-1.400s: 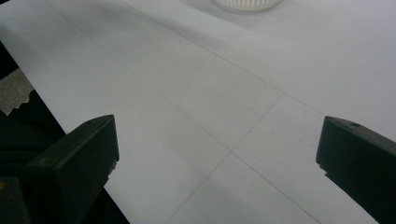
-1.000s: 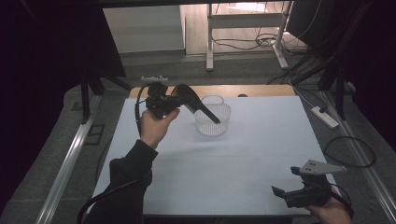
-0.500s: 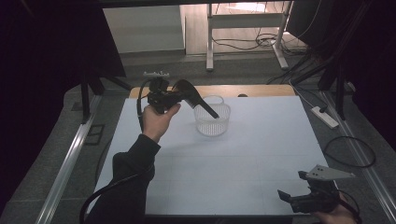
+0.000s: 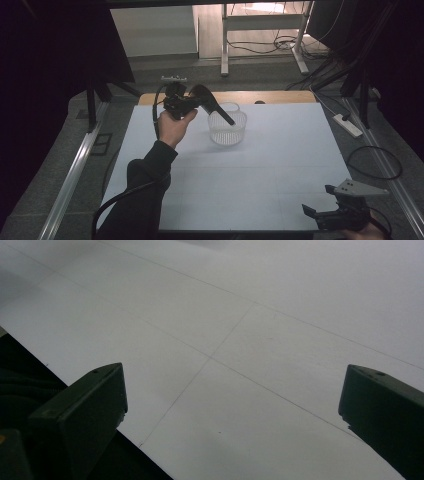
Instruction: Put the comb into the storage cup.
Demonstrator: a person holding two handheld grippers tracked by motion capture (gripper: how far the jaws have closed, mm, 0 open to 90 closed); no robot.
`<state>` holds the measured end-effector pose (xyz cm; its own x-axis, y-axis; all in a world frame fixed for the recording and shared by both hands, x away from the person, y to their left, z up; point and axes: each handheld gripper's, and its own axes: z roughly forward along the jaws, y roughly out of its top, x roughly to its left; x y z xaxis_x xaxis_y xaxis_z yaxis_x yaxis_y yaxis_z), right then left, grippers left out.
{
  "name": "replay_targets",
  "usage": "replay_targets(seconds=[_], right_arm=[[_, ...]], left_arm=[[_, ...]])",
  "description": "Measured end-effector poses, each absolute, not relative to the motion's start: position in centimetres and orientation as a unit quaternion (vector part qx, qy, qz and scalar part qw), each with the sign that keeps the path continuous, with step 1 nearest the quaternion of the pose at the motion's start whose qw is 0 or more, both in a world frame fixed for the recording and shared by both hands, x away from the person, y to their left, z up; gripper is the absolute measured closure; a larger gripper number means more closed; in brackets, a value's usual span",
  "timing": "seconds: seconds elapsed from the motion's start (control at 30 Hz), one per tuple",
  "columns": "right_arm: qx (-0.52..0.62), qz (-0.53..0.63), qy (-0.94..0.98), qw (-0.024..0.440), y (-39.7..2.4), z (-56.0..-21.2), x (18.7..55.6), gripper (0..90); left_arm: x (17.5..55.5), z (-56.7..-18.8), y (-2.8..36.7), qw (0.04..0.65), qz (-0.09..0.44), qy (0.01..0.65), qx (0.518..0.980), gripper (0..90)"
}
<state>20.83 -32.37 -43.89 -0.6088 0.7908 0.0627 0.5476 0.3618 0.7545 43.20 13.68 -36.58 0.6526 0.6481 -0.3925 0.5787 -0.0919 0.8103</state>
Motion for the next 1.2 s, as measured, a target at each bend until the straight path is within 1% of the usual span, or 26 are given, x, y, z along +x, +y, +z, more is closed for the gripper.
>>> replay_targets(seconds=[0.4,1.2], right_arm=[[0.411,0.387,0.809,0.164,-32.4,-43.9,20.7,0.0],[0.410,0.381,0.813,0.160,-32.3,-43.9,20.7,0.8]], left_arm=[[44.5,-38.2,12.5,0.528,0.023,0.424,0.735,86.6],[46.0,-41.8,11.9,0.525,-0.001,0.449,0.724,86.6]])
